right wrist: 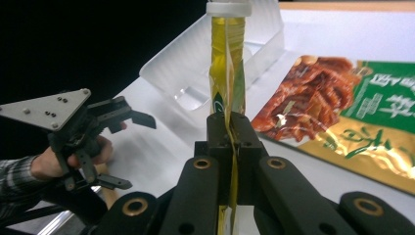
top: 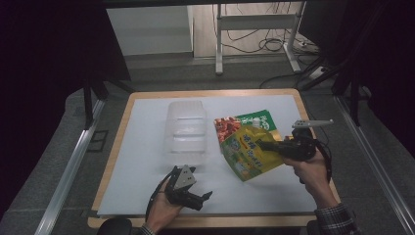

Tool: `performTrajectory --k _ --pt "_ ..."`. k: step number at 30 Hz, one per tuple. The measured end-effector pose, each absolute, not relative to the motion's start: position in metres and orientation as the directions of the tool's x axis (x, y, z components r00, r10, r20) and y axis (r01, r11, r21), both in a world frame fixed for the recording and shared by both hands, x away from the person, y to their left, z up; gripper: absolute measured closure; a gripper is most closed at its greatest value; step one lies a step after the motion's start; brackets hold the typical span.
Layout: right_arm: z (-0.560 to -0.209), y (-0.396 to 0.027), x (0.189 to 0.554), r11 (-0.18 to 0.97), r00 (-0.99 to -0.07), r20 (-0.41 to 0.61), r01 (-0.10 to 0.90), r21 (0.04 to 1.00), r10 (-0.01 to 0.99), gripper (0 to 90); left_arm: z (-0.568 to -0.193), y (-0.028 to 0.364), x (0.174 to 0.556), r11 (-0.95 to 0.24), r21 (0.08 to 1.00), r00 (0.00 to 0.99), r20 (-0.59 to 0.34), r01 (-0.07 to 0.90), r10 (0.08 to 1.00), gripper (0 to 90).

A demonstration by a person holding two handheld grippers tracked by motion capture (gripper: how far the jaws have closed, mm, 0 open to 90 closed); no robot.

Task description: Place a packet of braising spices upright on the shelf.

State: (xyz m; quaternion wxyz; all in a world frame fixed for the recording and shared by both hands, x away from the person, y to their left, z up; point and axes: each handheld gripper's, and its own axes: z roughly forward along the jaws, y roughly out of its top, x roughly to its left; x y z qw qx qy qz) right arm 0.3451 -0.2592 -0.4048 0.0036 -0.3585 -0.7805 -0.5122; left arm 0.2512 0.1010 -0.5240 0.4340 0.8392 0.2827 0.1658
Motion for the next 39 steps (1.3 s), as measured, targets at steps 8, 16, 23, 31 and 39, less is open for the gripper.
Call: performTrajectory --k 8,16,23,31,39 --pt "-0.394 -0.260 0.352 0.219 -0.750 0.349 0.542 0.812 0.562 88.7 -0.524 0.109 0.248 -0.462 0.819 0.764 0.045 0.341 0.644 2.3" --pt "-0.387 -0.258 0.367 0.228 -0.756 0.334 0.530 0.817 0.563 88.6 -0.524 0.116 0.247 -0.438 0.824 0.744 0.030 0.360 0.668 0.5" --pt "-0.382 -0.253 0.382 0.238 -0.763 0.333 0.529 0.815 0.553 88.5 -0.523 0.120 0.243 -0.426 0.825 0.735 0.020 0.370 0.677 0.0" --pt "-0.376 -0.243 0.396 0.252 -0.775 0.323 0.517 0.818 0.543 88.5 -0.522 0.122 0.240 -0.407 0.830 0.734 -0.003 0.380 0.679 0.0" --pt "-0.372 -0.232 0.414 0.267 -0.785 0.310 0.506 0.820 0.537 88.5 -0.521 0.123 0.237 -0.407 0.837 0.742 0.002 0.366 0.671 0.0"
